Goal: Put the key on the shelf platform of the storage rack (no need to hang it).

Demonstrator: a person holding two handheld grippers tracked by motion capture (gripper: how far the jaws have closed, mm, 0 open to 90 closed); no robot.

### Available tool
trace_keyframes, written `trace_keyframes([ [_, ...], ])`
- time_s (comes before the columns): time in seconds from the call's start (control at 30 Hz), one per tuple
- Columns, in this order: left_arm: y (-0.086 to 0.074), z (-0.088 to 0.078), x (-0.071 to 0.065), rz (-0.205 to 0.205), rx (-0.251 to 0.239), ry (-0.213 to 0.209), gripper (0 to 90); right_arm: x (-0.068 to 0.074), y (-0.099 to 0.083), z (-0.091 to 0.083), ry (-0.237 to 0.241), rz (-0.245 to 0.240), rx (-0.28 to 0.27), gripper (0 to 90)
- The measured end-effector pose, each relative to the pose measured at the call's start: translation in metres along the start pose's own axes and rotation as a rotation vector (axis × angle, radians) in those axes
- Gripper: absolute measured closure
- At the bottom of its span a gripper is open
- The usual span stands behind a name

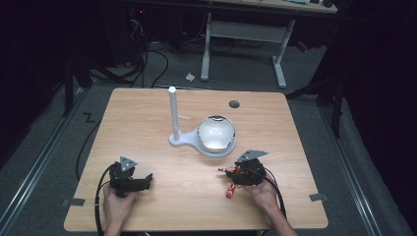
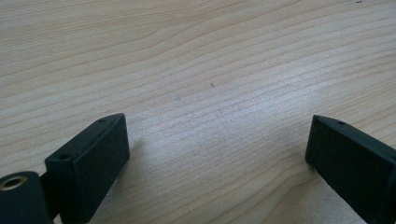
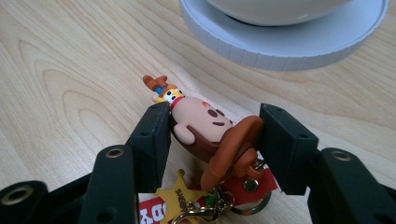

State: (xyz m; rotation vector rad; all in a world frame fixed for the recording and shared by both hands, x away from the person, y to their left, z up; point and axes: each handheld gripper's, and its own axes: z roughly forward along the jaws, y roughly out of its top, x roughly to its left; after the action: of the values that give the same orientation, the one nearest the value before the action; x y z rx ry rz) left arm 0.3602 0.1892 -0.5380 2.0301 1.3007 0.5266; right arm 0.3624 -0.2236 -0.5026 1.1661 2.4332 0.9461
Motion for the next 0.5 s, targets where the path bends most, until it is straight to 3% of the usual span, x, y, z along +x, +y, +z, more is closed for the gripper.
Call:
trace_keyframes([
  [0.5, 0.0, 0.0, 0.0, 0.0, 0.0, 0.0, 6.5, -0.003, 0.017, -0.036, 0.0, -0.01, -0.049, 46.3],
])
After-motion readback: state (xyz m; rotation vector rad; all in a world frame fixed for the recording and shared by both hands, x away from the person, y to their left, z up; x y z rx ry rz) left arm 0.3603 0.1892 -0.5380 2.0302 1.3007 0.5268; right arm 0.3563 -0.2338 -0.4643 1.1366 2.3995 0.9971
